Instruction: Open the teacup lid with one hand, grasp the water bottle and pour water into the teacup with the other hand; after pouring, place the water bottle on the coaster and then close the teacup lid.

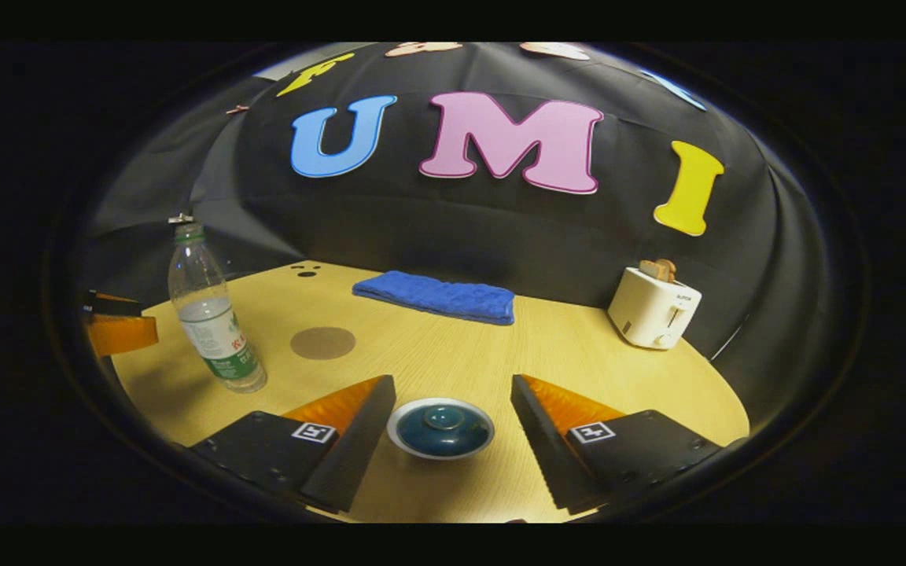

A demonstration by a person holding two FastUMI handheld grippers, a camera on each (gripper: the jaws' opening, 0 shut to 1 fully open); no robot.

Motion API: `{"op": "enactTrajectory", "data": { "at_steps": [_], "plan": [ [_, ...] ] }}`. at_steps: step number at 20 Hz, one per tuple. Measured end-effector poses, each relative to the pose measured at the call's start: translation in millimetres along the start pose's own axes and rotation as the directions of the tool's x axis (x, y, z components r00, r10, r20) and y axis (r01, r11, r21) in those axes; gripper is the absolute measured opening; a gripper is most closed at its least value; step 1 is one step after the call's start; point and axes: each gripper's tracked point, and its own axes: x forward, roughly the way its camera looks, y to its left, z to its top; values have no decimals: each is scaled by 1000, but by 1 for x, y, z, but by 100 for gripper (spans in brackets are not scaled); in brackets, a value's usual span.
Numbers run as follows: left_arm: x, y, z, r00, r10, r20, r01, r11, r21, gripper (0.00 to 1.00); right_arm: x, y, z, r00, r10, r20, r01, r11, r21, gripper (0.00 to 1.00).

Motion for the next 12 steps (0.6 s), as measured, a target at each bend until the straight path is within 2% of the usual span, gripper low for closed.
{"op": "enactTrajectory", "data": {
  "at_steps": [1,3,8,11,12],
  "plan": [
    [1,4,-4,1000,9,-10,-9,1000,-8,97,2,2,-7,1000,6,-10,-6,1000,-4,83],
    [0,9,-10,1000,20,-20,-20,1000,-6,96,6,-1,-8,1000,10,-5,-10,1000,-16,76],
    [1,9,-19,999,10,-30,-10,1000,-18,96,21,-4,-15,999,12,-32,-10,998,56,76],
    [3,7,-25,999,1,-38,-1,1000,3,96,25,-8,-16,999,13,-42,-10,997,72,70],
    [3,7,-24,999,0,-37,1,1000,16,95,26,-8,-16,999,20,-47,-16,997,75,65]
  ]
}}
